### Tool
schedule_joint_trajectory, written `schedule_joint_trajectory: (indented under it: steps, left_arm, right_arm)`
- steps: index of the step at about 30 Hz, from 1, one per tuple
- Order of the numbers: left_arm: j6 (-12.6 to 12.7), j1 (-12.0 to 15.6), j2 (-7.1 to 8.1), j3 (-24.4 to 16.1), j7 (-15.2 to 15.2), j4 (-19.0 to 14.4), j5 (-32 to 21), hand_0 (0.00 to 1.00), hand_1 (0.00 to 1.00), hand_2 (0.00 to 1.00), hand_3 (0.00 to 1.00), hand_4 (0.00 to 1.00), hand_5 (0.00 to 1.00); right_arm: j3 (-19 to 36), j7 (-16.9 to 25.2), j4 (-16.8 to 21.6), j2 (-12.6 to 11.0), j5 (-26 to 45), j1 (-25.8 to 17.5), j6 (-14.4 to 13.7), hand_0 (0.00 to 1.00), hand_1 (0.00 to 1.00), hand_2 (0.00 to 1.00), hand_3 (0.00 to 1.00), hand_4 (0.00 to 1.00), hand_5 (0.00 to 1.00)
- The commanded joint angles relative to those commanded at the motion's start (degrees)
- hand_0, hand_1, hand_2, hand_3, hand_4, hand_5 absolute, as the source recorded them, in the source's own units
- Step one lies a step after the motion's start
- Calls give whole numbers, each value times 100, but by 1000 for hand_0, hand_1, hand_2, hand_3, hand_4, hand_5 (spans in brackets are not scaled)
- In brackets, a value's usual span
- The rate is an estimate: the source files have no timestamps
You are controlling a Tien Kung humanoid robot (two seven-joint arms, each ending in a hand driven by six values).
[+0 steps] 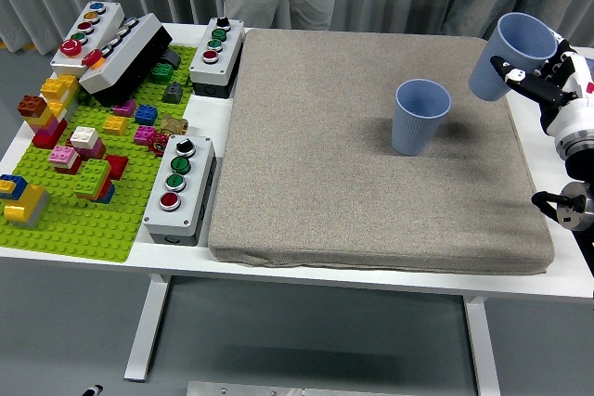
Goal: Pick cup pour cup place
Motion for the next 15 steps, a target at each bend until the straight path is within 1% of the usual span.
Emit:
schedule_joint_trajectory:
  steps: [5, 11, 15]
  left_arm:
    - [-1, -3, -12, 3, -2, 0, -3, 838, 811, 886, 808, 641, 998]
    - [-5, -18, -23, 42, -4, 0, -28, 838, 811, 886, 808, 640, 998]
    - [-7, -29, -31, 44, 0, 0, -21, 838, 811, 886, 808, 639, 998]
  right_arm:
    - [1, 62, -113, 27, -35, -143, 13, 885, 746, 667, 700, 782, 151]
    - [-63, 61, -220, 52, -144, -247, -107, 886, 745, 668, 698, 783, 163]
    - [-119, 122, -340, 86, -193, -290, -134, 886, 744, 668, 698, 783, 172]
